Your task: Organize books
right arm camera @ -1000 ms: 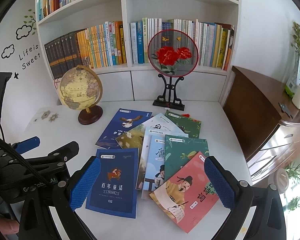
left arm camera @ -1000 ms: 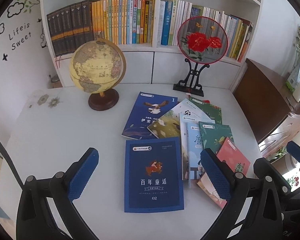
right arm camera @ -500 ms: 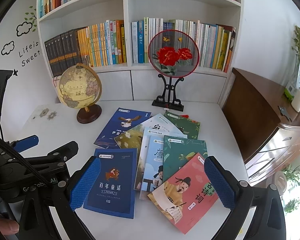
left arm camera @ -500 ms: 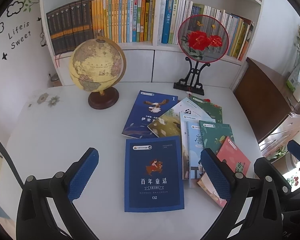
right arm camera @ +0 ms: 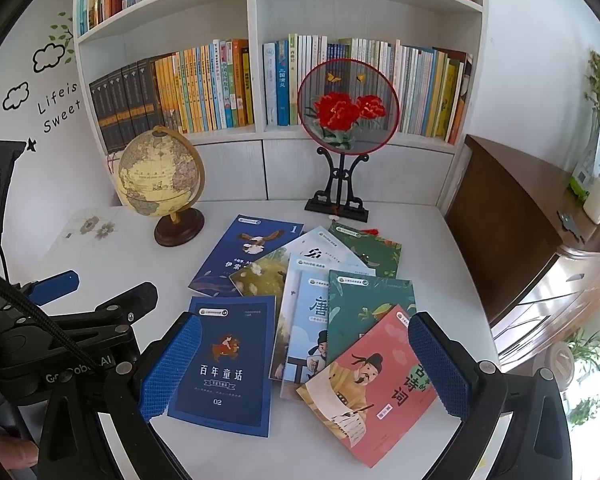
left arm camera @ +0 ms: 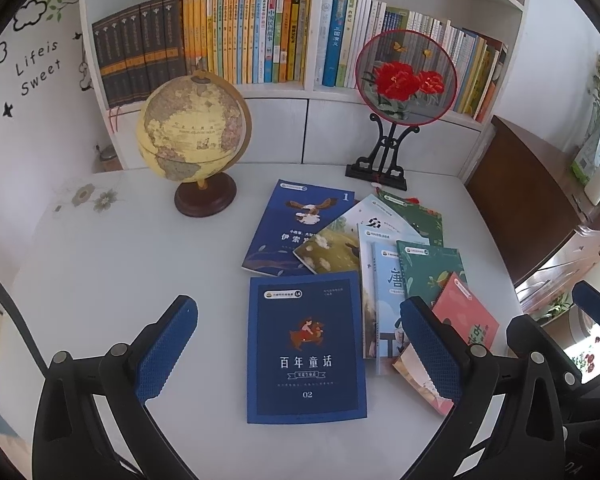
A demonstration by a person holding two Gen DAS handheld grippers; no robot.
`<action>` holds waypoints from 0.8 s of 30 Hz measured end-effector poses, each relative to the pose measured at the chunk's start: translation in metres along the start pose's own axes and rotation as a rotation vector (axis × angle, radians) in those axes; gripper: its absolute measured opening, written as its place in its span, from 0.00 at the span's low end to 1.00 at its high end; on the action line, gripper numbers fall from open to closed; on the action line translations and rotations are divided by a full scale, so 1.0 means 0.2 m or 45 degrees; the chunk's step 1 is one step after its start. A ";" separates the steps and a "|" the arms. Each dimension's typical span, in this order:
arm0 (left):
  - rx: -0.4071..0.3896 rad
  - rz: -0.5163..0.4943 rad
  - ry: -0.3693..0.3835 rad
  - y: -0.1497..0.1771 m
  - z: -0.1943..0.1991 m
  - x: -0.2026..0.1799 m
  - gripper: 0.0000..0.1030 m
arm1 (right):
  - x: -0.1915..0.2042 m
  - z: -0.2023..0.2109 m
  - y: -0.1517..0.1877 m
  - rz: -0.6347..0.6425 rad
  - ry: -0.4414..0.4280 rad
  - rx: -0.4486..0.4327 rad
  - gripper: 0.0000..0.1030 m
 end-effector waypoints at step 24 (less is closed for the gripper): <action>-0.032 -0.015 -0.031 -0.02 0.02 0.01 0.99 | 0.00 -0.01 0.00 -0.012 -0.028 0.006 1.00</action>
Point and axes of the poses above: each gripper's, at about its wrist camera, not at the fingertips, and z roughly against the way its jaws point, x to its left, y to its underside, the point moved 7 cm from there along -z, roughly the way its jaws point, and after that the axes turned 6 degrees about x, right-handed, at the moved point
